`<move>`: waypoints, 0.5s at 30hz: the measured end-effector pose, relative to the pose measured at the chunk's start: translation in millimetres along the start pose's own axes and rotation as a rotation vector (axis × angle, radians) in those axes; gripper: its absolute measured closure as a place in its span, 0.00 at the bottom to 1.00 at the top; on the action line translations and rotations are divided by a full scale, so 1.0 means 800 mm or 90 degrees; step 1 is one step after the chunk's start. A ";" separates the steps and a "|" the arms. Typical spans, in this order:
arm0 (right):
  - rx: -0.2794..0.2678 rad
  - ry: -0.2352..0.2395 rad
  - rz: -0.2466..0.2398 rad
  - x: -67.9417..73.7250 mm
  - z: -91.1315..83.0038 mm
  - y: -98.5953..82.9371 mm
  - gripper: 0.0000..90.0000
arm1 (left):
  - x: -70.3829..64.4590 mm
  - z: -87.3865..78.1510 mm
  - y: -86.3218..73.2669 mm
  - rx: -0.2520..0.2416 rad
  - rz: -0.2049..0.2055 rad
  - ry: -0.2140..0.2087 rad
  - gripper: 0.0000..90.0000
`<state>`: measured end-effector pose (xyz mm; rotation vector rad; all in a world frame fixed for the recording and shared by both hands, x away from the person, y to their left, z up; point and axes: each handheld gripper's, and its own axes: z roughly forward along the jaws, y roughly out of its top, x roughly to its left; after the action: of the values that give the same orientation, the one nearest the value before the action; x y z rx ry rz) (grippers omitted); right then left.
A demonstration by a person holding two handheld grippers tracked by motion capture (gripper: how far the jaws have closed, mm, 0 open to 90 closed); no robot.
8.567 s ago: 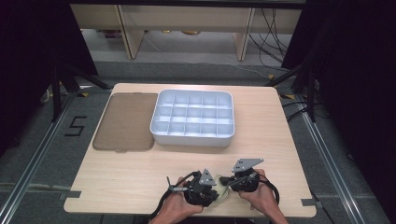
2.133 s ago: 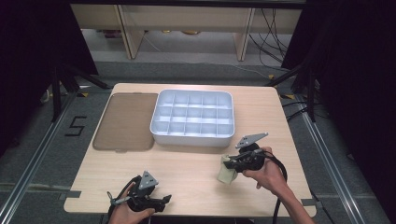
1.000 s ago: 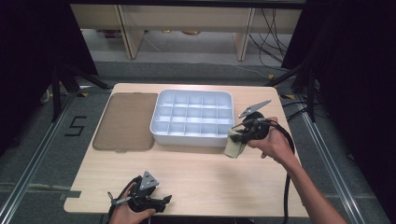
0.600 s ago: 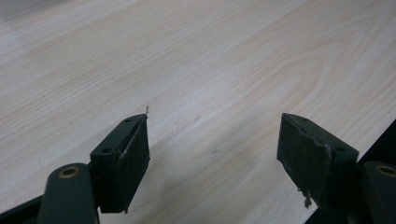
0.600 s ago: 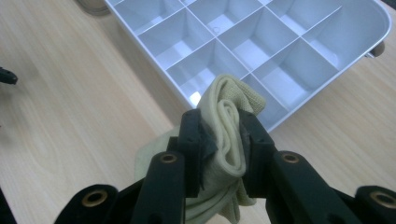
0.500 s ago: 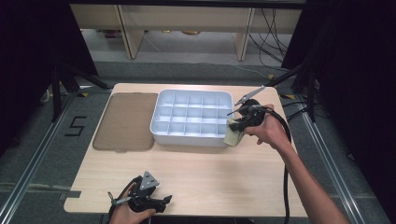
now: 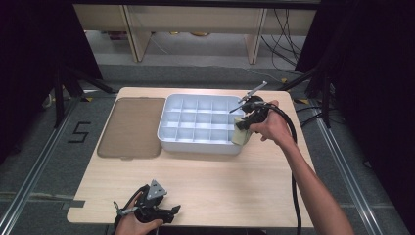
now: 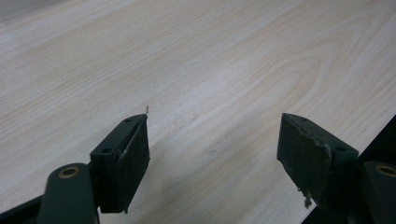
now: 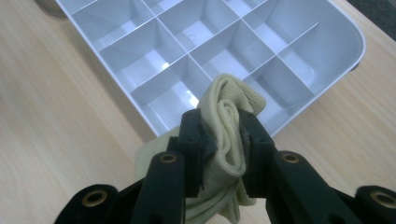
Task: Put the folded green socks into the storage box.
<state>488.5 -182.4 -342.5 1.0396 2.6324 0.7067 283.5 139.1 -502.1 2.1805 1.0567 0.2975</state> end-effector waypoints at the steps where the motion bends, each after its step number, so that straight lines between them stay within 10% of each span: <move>1: 0.004 -0.002 0.009 -0.002 0.003 0.004 0.82 | 0.001 0.000 0.000 0.001 0.003 0.000 0.27; 15: 0.028 -0.034 -0.004 -0.012 0.037 0.021 0.82 | -0.001 0.000 0.000 0.001 0.005 -0.001 0.27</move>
<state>516.5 -167.9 -359.3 1.0471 2.6155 0.6131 283.2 138.7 -502.4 2.1861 1.0489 0.2979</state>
